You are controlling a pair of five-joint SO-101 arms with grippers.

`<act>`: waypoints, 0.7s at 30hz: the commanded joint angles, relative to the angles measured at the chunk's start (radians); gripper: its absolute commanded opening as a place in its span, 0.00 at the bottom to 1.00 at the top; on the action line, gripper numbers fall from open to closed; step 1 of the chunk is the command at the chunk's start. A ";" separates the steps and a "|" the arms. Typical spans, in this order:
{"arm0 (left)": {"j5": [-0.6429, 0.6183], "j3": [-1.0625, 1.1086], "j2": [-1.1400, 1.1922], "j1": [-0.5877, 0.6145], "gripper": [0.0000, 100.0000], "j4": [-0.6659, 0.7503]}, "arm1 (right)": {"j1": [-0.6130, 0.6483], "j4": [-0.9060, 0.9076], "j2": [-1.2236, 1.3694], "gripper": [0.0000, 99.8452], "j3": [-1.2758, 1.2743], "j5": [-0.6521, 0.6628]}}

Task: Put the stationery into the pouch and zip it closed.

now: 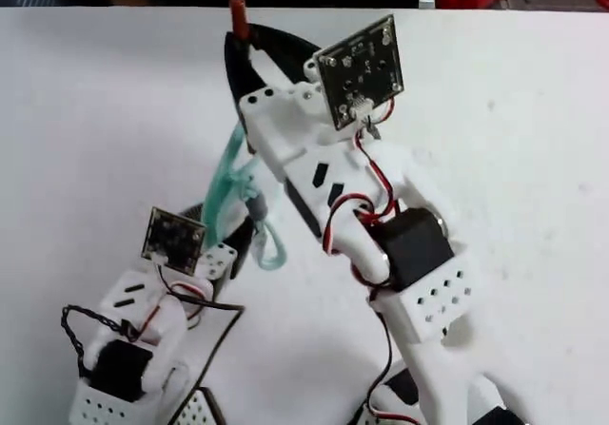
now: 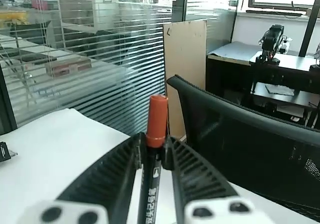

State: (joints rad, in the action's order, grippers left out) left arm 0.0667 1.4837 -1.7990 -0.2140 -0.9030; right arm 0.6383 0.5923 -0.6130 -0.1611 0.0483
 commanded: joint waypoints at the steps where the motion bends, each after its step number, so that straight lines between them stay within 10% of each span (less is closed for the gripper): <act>1: -0.002 -0.003 0.001 0.010 0.20 0.026 | -0.001 0.005 -0.002 0.02 0.008 0.002; 10: -0.002 -0.006 0.001 0.010 0.20 0.026 | 0.050 0.367 -0.122 0.35 0.014 0.002; 21: -0.002 -0.006 0.001 0.010 0.20 0.026 | 0.059 0.647 -0.280 0.23 -0.161 0.166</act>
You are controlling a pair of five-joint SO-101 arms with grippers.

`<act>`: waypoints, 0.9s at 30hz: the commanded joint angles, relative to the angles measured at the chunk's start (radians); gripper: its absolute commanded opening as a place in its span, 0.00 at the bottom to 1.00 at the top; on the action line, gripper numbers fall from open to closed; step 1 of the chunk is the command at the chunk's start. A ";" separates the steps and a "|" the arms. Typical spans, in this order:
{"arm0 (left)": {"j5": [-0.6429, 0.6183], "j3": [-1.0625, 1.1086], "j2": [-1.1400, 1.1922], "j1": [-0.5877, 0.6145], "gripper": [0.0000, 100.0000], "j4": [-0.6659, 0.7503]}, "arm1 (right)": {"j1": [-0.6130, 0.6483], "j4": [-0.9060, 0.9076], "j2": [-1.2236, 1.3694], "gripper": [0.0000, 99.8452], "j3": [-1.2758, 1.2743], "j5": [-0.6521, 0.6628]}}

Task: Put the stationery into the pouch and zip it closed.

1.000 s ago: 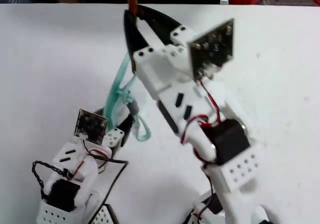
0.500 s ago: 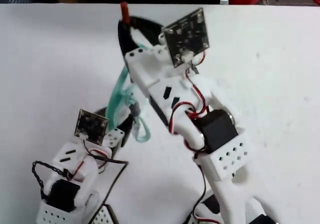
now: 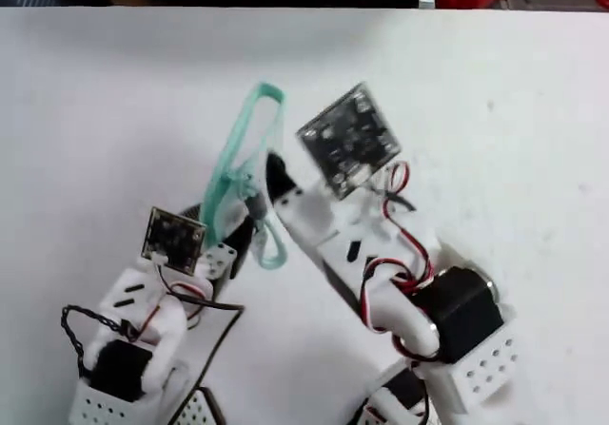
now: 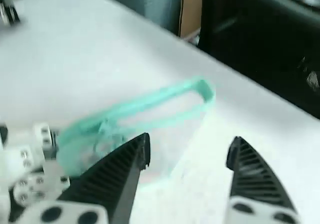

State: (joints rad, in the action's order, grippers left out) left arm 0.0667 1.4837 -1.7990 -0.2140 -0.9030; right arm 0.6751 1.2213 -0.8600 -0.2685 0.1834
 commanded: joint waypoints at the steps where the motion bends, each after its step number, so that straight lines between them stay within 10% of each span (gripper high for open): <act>1: -0.002 -0.006 0.001 0.010 0.20 0.026 | 0.036 0.018 -0.047 0.23 -0.084 0.031; 10: -0.002 -0.006 0.001 0.010 0.20 0.026 | 0.219 -0.150 -0.197 0.23 -0.224 0.064; 27: 0.000 -0.005 0.001 0.010 0.20 0.026 | 0.191 -0.292 0.024 0.13 -0.221 0.163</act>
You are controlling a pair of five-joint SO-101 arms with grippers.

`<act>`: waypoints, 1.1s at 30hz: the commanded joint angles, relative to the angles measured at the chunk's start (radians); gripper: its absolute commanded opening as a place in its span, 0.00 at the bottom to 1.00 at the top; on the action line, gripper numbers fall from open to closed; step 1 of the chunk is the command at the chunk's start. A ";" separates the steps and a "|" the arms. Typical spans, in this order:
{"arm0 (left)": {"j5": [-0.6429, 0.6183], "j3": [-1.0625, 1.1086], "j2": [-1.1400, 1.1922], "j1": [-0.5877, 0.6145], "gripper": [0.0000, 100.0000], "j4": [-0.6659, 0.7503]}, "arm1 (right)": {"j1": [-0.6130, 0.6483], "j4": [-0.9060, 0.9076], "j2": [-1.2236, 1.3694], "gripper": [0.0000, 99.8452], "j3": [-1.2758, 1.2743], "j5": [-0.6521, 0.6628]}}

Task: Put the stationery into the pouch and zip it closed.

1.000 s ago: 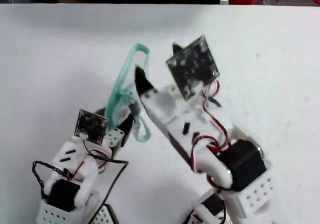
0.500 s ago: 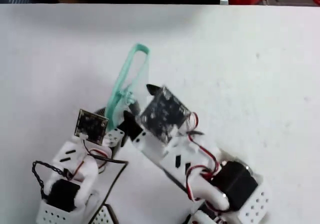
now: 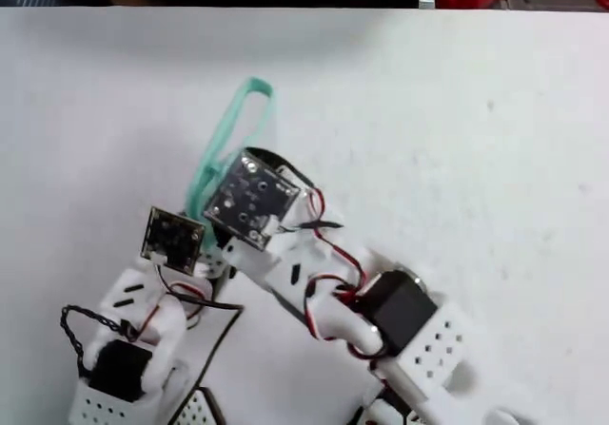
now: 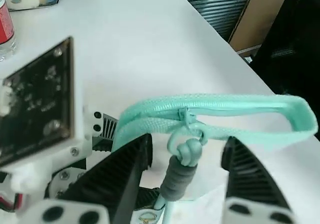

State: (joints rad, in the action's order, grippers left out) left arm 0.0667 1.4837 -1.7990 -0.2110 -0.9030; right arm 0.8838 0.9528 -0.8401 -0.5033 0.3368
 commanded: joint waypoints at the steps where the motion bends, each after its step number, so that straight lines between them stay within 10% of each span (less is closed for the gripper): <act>1: 0.000 -0.005 0.001 0.007 0.20 0.026 | -0.018 -0.024 0.002 0.08 0.017 0.015; 22: -0.035 -0.160 0.001 0.007 0.23 -0.097 | -0.205 0.035 -0.085 0.02 0.094 0.017; 33: -0.066 -0.167 0.005 -0.073 0.15 0.109 | -0.170 0.091 -0.082 0.02 0.094 0.018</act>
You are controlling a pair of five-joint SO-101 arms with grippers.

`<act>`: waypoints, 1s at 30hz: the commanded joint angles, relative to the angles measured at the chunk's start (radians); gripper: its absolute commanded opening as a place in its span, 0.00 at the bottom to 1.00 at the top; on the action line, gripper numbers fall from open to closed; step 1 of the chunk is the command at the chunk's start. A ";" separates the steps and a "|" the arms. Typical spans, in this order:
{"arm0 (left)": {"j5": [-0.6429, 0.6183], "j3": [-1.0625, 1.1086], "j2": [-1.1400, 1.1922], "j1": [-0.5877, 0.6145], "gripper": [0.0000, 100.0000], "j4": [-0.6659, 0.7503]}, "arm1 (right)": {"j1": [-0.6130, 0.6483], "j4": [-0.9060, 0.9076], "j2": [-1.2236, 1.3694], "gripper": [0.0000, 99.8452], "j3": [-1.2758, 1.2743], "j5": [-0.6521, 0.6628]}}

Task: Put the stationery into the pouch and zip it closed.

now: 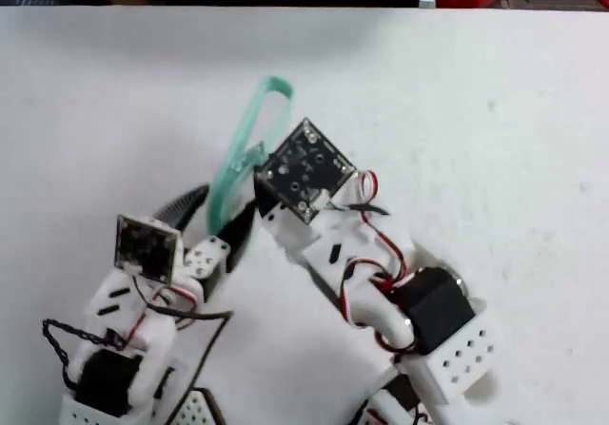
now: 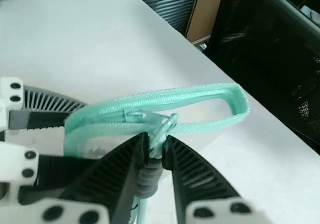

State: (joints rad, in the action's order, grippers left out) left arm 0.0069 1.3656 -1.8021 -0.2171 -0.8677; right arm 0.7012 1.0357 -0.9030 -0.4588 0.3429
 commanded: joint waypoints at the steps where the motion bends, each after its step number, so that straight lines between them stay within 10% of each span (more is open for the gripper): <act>1: -0.005 -0.040 0.008 -0.091 0.13 0.097 | 0.024 0.012 -0.022 0.02 0.049 0.012; 30: 0.058 0.008 0.004 -0.122 0.02 0.049 | -0.251 -0.260 0.166 0.02 0.181 0.011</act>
State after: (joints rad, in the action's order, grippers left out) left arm 0.0560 1.3825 -1.8067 -0.3245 -0.8063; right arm 0.4910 0.8086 -0.7357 -0.3360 0.3445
